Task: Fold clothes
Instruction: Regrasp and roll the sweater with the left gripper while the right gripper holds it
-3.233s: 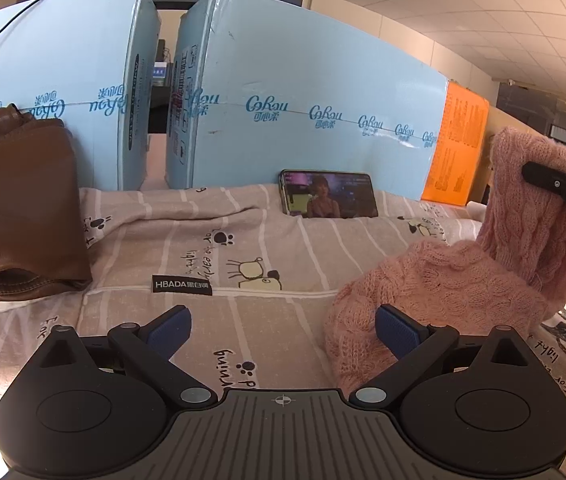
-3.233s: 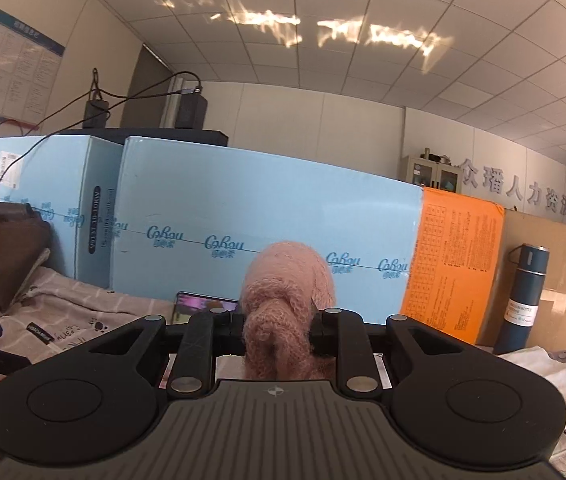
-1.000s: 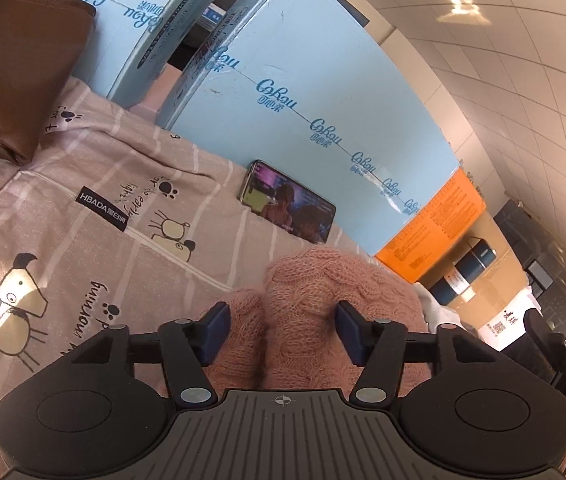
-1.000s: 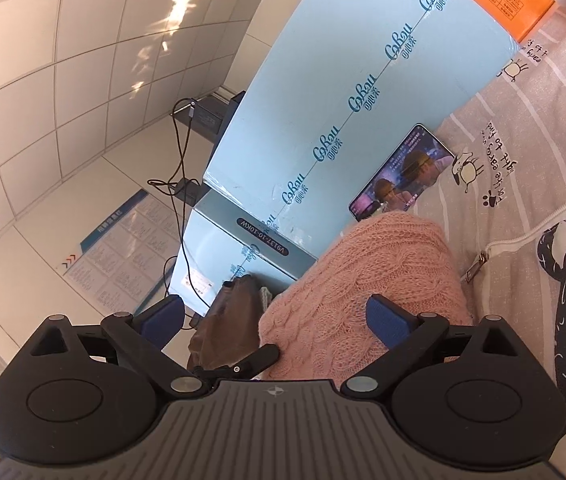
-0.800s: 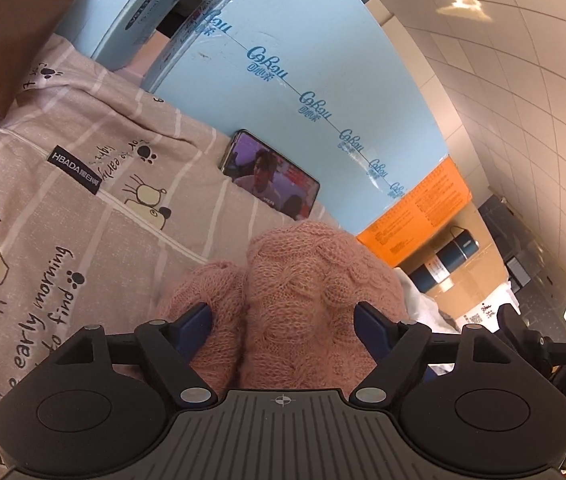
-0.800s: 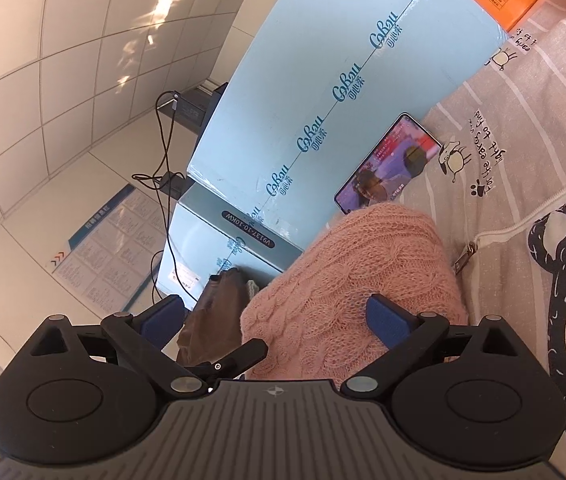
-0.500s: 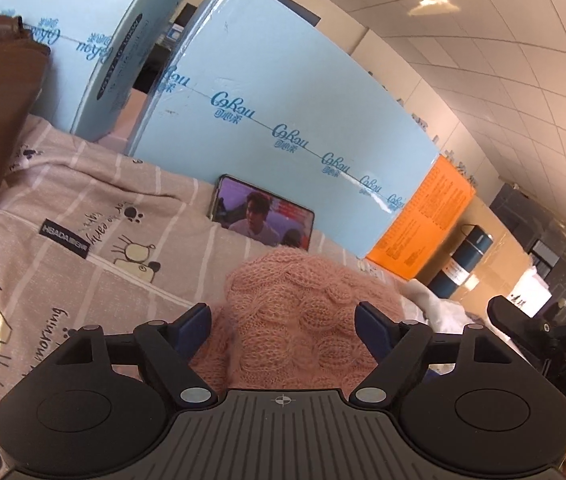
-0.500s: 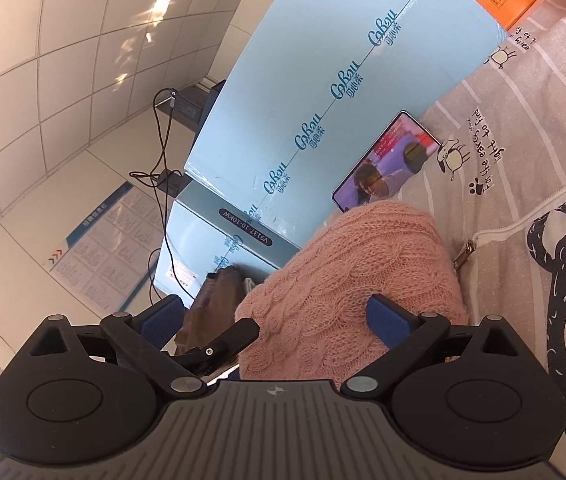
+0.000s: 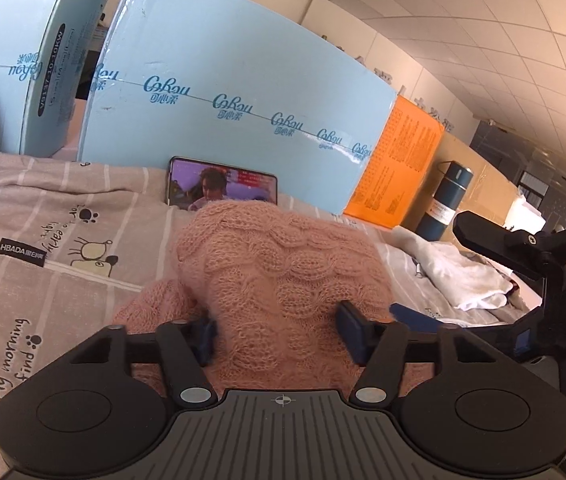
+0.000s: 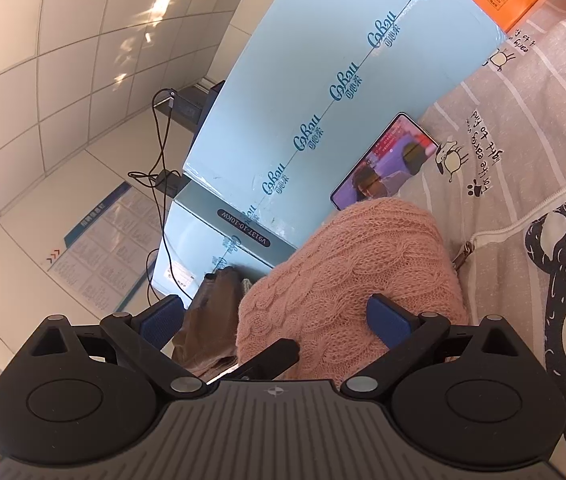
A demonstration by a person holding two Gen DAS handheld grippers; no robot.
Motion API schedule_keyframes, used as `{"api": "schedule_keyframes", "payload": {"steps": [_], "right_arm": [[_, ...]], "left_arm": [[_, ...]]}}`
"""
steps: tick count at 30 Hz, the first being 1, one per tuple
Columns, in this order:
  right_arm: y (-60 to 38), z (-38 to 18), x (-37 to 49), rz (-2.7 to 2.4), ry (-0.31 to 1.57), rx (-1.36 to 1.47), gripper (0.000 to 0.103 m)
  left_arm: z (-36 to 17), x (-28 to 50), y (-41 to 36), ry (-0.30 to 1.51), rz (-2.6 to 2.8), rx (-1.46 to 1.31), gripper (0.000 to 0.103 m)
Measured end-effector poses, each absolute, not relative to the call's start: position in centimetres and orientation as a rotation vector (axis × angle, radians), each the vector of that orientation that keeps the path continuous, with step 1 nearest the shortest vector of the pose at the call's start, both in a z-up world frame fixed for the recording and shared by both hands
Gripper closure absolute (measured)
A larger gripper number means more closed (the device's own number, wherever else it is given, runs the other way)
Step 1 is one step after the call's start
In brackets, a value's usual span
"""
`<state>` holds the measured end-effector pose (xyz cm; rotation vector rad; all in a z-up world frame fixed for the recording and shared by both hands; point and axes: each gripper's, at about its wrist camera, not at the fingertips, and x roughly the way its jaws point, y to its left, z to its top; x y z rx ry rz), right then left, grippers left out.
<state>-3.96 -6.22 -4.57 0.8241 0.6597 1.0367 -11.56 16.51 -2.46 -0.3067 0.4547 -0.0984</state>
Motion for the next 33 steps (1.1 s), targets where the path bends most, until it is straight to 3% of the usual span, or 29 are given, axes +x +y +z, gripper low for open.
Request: {"api": "schedule_keyframes", "payload": {"steps": [7,11,13,14,15,17,25,33], "right_arm": [[-6.5,-4.3,-4.2,1.1,0.632,0.853,0.004],[-6.2,-4.0,-4.3,1.144,0.629,0.835,0.004],[-5.9,-4.0,-4.4,1.145,0.635,0.82,0.004],[-5.8,-4.0,-4.4,1.145,0.638,0.812,0.004],[-5.7,-3.9,-4.4,1.145,0.641,0.805,0.004],[-5.5,-4.1,-4.2,1.069,0.654,0.769,0.004],[-5.0,-5.7,-2.8,0.947,0.723,0.725,0.005],[-6.8,-4.6,-4.0,0.939,0.577,0.802,0.002]], "left_arm": [[-2.1,-12.7,18.7,0.414,-0.03,-0.346,0.084],[-2.6,-13.0,20.1,0.445,0.03,-0.372,0.078],[-2.9,-13.0,20.4,0.45,0.055,-0.383,0.068],[-2.8,-13.0,20.4,0.449,0.076,-0.389,0.05],[-2.8,-12.9,20.4,0.456,0.1,-0.386,0.019],[-3.0,-12.5,20.3,0.475,0.135,-0.37,0.002],[-5.1,-11.5,20.8,0.528,0.088,-0.424,0.0],[-3.8,-14.4,22.9,0.395,0.122,-0.61,0.0]]}}
